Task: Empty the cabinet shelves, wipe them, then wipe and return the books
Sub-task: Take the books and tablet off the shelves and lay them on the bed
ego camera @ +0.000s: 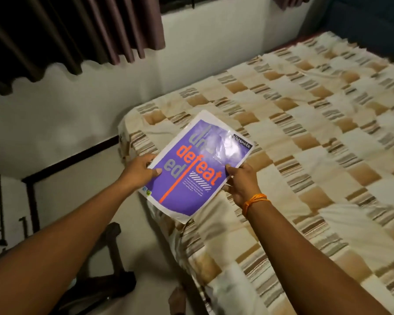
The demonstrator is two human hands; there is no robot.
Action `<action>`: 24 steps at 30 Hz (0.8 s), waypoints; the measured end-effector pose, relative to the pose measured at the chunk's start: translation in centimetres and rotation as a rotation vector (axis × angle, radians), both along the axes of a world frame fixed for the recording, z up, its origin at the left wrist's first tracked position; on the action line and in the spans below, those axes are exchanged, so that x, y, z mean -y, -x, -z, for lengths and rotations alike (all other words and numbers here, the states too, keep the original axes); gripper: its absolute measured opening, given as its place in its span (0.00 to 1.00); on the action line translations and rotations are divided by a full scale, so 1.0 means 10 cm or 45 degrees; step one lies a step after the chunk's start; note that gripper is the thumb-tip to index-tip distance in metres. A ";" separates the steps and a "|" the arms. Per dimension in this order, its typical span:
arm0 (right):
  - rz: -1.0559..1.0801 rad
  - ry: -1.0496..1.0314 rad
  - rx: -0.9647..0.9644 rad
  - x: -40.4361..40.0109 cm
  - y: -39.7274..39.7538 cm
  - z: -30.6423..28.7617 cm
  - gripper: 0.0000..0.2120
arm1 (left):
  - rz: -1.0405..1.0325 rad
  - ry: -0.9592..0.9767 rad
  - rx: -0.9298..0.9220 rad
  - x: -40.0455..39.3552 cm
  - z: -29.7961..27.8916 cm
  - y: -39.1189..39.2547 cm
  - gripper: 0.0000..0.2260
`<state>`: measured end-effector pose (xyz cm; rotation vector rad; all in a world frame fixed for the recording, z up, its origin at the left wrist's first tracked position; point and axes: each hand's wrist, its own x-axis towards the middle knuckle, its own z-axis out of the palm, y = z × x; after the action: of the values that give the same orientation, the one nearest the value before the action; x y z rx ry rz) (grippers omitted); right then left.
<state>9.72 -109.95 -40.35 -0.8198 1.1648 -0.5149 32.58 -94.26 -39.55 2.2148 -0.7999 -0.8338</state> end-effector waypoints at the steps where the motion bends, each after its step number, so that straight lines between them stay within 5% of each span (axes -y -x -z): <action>1: 0.018 -0.030 -0.022 0.02 -0.01 0.18 0.10 | 0.047 -0.050 0.034 0.07 0.15 -0.06 0.09; 15: 0.016 -0.183 -0.254 0.38 -0.47 2.49 0.16 | 0.243 -0.362 0.244 0.82 2.66 -0.66 0.12; 24: -0.056 -0.163 -0.391 0.51 -0.48 3.16 0.05 | 0.252 -0.426 0.422 0.88 3.31 -0.69 0.17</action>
<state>14.51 -115.05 -71.99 -0.8300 1.4428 -0.2793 39.50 -103.02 -72.65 2.6473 -1.1196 -0.7443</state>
